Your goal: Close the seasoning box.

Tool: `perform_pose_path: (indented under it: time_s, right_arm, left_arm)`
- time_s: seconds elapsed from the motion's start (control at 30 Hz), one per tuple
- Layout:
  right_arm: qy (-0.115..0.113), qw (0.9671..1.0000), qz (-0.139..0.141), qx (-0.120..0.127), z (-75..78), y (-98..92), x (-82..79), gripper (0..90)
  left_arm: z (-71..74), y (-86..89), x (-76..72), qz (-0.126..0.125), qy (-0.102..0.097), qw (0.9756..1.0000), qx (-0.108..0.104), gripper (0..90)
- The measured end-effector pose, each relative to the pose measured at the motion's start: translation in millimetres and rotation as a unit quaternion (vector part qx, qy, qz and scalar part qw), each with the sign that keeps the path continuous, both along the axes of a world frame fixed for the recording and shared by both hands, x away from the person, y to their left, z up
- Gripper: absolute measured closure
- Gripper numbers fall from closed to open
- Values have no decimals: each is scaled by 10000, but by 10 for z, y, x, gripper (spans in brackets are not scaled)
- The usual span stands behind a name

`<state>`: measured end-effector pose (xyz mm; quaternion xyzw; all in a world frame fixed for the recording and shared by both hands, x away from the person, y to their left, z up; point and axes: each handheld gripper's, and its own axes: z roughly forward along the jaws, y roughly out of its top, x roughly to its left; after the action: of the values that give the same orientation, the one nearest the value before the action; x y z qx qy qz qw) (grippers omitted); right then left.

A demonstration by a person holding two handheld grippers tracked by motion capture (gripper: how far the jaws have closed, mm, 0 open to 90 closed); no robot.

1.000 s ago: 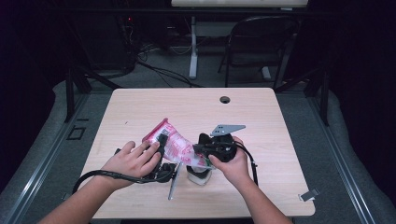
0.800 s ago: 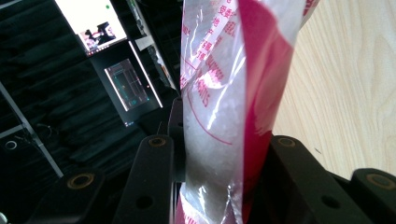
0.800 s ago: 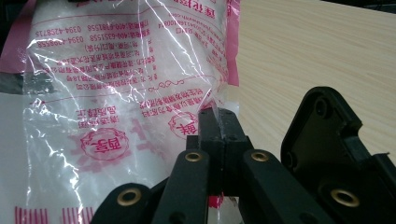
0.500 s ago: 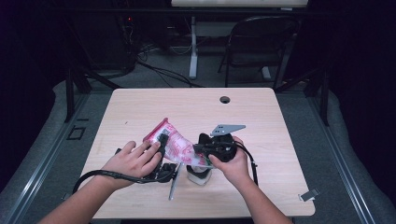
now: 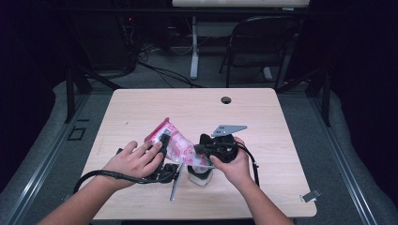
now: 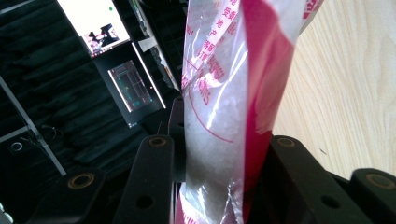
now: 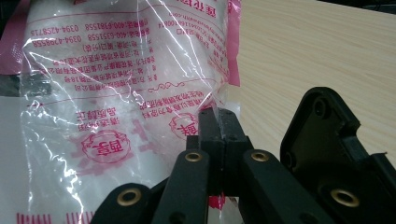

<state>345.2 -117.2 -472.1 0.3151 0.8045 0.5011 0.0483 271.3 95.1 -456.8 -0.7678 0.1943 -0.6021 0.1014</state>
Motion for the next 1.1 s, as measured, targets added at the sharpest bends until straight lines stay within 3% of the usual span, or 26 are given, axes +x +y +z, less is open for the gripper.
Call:
perform_pose_path:
  time_s: [1.0, 1.1]
  right_arm:
    - [-39, 10000, -13, -5, 0, 1, -7, 900]
    - [-40, 10000, -12, -1, -1, 1, -7, 900]
  left_arm:
    - [18, -27, -7, -64, -66, 9999, 122, 726]
    - [15, -25, -6, -21, 8, 10000, 76, 726]
